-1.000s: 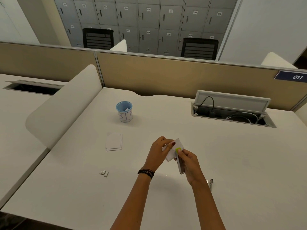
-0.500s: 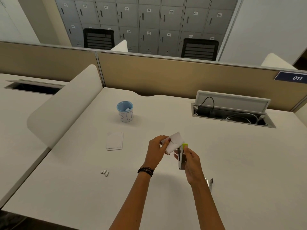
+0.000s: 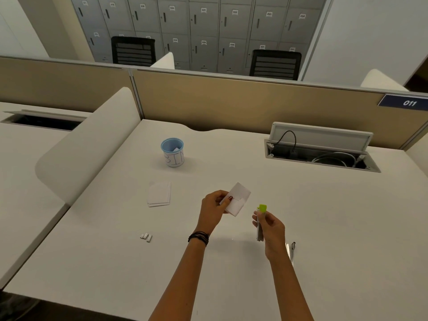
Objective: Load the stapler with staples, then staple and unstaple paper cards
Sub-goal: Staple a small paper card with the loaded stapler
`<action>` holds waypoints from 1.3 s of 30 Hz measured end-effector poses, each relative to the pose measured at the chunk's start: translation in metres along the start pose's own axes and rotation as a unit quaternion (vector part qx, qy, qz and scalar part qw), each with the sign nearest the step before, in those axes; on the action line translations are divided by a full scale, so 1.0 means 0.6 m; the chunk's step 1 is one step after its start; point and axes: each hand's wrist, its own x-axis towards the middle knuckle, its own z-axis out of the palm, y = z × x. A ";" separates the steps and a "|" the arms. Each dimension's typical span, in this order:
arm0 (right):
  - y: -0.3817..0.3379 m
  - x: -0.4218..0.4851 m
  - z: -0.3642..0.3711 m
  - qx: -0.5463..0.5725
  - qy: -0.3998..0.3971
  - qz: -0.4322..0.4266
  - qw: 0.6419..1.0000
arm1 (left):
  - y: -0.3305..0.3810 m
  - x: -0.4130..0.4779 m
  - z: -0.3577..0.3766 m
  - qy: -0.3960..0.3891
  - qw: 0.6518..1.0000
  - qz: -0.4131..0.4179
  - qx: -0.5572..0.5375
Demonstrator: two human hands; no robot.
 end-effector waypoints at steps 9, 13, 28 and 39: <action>0.102 -0.007 -0.053 -0.330 0.123 -0.091 0.931 | -0.014 -0.015 -0.001 -0.002 0.999 0.000 0.044; 0.107 -0.009 -0.056 -0.388 0.131 -0.106 0.906 | -0.014 -0.018 -0.006 0.010 0.996 0.024 0.082; 0.081 -0.012 -0.039 -0.533 0.061 -0.077 0.840 | 0.001 -0.031 -0.001 -0.029 0.998 0.009 -0.047; -0.062 -0.067 0.033 -0.090 -0.118 -0.046 0.988 | 0.011 -0.037 -0.006 -0.034 0.997 0.033 -0.067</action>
